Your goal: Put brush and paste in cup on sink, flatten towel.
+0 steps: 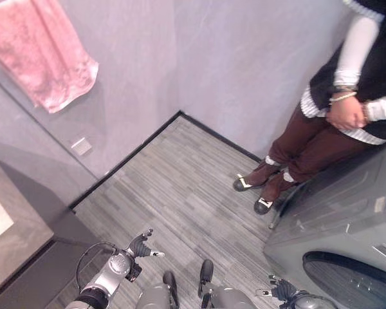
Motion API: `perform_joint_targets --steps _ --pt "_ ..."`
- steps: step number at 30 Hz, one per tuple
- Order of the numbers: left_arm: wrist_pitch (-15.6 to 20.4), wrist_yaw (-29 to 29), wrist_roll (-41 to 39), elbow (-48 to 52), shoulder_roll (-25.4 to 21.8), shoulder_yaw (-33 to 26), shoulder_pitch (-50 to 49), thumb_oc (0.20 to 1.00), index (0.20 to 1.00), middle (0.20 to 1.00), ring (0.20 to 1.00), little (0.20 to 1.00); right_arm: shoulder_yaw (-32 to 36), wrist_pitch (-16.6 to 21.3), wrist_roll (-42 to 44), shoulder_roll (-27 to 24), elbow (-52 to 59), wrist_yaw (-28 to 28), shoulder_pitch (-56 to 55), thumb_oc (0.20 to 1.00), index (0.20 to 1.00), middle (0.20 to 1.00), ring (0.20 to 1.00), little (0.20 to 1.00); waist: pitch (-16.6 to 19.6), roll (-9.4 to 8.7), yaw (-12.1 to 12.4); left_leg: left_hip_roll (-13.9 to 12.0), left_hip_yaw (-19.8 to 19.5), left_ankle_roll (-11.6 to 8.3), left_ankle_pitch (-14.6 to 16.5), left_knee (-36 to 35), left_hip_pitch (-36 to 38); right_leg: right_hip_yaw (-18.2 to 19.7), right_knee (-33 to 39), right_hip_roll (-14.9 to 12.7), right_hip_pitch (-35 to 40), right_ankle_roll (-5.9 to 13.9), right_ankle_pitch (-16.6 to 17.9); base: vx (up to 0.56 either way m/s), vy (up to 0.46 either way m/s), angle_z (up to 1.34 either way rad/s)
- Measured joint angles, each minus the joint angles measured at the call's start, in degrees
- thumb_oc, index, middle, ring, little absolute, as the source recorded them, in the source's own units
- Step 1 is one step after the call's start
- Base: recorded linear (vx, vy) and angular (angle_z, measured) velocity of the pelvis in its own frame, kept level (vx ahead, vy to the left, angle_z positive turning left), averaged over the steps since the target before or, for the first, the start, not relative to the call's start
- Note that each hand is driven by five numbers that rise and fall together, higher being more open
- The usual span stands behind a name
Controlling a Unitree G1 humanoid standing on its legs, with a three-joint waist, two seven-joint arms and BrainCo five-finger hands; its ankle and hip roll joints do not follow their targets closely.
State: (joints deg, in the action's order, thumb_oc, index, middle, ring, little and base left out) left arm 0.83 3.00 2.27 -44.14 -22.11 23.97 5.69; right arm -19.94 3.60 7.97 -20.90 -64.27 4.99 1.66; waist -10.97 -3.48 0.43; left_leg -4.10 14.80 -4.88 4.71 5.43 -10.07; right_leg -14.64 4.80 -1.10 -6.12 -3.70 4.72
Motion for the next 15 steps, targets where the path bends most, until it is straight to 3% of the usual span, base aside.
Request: perform_joint_targets --steps 1,2,3,5,6,8,10,11,12,13,15 --pt "0.02 -0.02 0.00 -0.45 0.32 0.04 0.08 1.000 1.000 1.000 1.000 1.000 -0.06 -0.04 -0.01 0.05 -0.13 -0.01 0.04 1.000 1.000 1.000 1.000 1.000 -0.01 0.17 -0.07 -0.39 0.14 -0.65 -1.30 -2.09 -0.15 0.06 0.69 0.01 0.46 0.55 -0.43 0.27 0.177 0.31" --pt "0.14 -0.16 0.01 -2.48 1.38 0.29 0.71 1.000 1.000 1.000 1.000 1.000 -0.63 -0.21 -0.06 0.10 -0.42 0.07 0.49 1.000 1.000 1.000 1.000 1.000 0.38 1.17 -0.07 -2.42 1.10 -2.49 -4.72 -6.25 -1.10 -0.17 0.69 0.28 0.56 2.99 -2.62 0.26 0.196 0.32" --pt "0.14 -0.27 0.02 -3.28 1.87 0.58 1.03 1.000 1.000 1.000 1.000 1.000 -0.55 -0.23 -0.21 0.06 -0.61 0.07 0.37 1.000 1.000 1.000 1.000 1.000 0.46 2.12 -0.11 -4.03 2.04 -3.18 -5.92 -7.99 -1.45 -0.22 0.56 1.09 0.86 3.69 -3.49 0.18 0.142 0.25" --pt "0.12 -0.33 0.01 -3.15 2.02 1.44 0.44 1.000 1.000 1.000 1.000 1.000 -0.32 -0.27 -0.36 -0.08 -0.07 0.05 -0.44 1.000 1.000 1.000 1.000 1.000 0.59 3.08 0.31 -7.30 3.52 -2.93 -8.44 -8.47 -1.21 -0.16 0.66 1.33 2.42 2.22 -1.83 0.28 0.258 -0.04" --pt "0.11 -0.34 0.01 -3.19 1.99 1.51 0.02 1.000 1.000 1.000 1.000 1.000 -0.15 -0.27 -0.43 -0.13 0.02 0.04 -0.45 1.000 1.000 1.000 1.000 1.000 0.58 3.19 0.47 -7.39 3.34 -2.79 -8.35 -7.88 -0.50 0.25 0.56 0.95 3.22 2.28 -1.85 0.37 0.370 -0.38" --pt "0.12 -0.35 0.08 -3.61 2.26 1.51 -0.79 1.000 1.000 1.000 1.000 1.000 0.07 -0.13 -0.45 -0.54 -0.47 0.02 -0.60 1.000 1.000 1.000 1.000 1.000 1.89 4.53 0.30 -6.61 3.17 -2.33 -8.04 -5.46 1.77 1.03 -1.59 -0.86 3.57 3.47 -2.63 0.26 0.288 -0.36" --pt "0.20 -0.46 0.07 -3.55 2.14 1.08 -0.76 1.000 1.000 1.000 1.000 1.000 0.32 -0.13 -0.48 -0.67 -0.32 0.07 -1.80 1.000 1.000 1.000 1.000 1.000 3.05 5.27 0.25 -4.94 3.62 -0.12 -9.34 -5.49 2.32 1.66 -3.33 -2.95 3.18 5.36 -3.54 0.23 0.300 -0.11" --pt "0.20 -0.49 0.07 -3.20 1.92 0.69 -0.76 1.000 1.000 1.000 1.000 1.000 0.32 -0.13 -0.53 -0.51 -0.35 0.08 -2.44 1.000 1.000 1.000 1.000 1.000 3.31 5.26 0.26 -4.12 4.42 2.25 -9.34 -5.54 2.59 1.67 -4.22 -3.95 3.23 5.67 -3.70 0.29 0.405 -0.07" --pt "0.13 -0.48 -0.01 -1.73 1.03 0.73 -1.00 1.000 1.000 1.000 1.000 1.000 0.80 -0.21 -0.90 0.17 -0.24 0.10 -2.88 1.000 1.000 1.000 1.000 1.000 3.54 4.51 0.16 -2.29 4.87 3.42 -8.58 -5.68 3.58 2.47 -5.38 -5.53 3.11 6.19 -4.00 0.18 0.305 -0.07" --pt "0.14 -0.39 -0.01 0.29 0.04 0.75 -2.34 1.000 1.000 1.000 1.000 1.000 0.73 -0.58 -0.96 0.78 -0.29 0.00 -3.48 1.000 1.000 1.000 1.000 1.000 4.42 3.97 0.33 -0.17 5.56 5.14 -7.37 -6.50 4.68 2.95 -8.13 -7.84 2.41 7.84 -4.43 0.14 0.309 -0.13" --pt "0.14 -0.38 -0.04 1.34 -0.27 0.64 -3.45 1.000 1.000 1.000 1.000 1.000 0.49 -1.26 -1.15 0.54 1.05 0.05 -3.31 1.000 1.000 1.000 1.000 1.000 6.67 4.27 0.38 2.19 7.22 6.81 -7.37 -8.80 6.03 3.25 -12.64 -10.19 -0.50 8.35 -4.58 0.11 0.257 -0.21"
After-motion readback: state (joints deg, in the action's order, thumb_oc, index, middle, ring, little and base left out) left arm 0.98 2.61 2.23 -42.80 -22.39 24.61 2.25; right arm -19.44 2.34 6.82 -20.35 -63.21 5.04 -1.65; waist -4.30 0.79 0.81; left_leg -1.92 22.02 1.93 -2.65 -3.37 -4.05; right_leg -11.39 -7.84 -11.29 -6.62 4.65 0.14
